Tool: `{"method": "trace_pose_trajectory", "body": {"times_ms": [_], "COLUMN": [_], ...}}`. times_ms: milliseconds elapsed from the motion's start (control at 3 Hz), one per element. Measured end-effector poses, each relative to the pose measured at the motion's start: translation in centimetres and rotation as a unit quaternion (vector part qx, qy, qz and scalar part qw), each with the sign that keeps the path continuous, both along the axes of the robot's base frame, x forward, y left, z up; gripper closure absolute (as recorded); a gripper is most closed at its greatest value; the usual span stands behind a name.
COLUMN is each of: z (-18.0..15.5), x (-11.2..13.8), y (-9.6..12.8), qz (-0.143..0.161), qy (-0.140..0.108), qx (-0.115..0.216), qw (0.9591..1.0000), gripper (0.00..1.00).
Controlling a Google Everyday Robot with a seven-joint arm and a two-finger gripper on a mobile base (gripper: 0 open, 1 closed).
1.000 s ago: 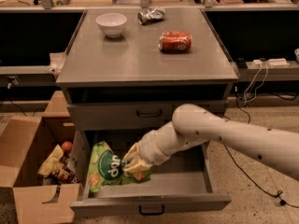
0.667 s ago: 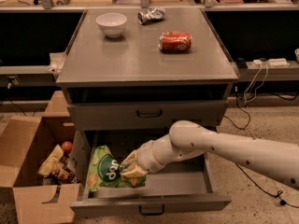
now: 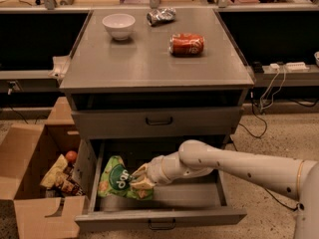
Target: Place green rice chip bag into middle drawer
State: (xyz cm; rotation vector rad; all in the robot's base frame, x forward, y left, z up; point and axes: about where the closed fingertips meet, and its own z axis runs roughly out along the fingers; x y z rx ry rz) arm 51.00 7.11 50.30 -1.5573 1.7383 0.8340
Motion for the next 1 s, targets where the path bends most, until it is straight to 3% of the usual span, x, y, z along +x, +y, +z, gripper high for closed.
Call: {"method": "trace_pose_trajectory", "body": {"times_ms": [667, 1000], "z": [-2.55, -2.40], "x": [1.62, 1.84], "y": [-0.29, -0.74], "qz": [-0.027, -0.035], "qy": [0.013, 0.009], "qx": [0.012, 0.033], "qw": [0.9995, 0.9988], "gripper": [0.40, 0.16]}}
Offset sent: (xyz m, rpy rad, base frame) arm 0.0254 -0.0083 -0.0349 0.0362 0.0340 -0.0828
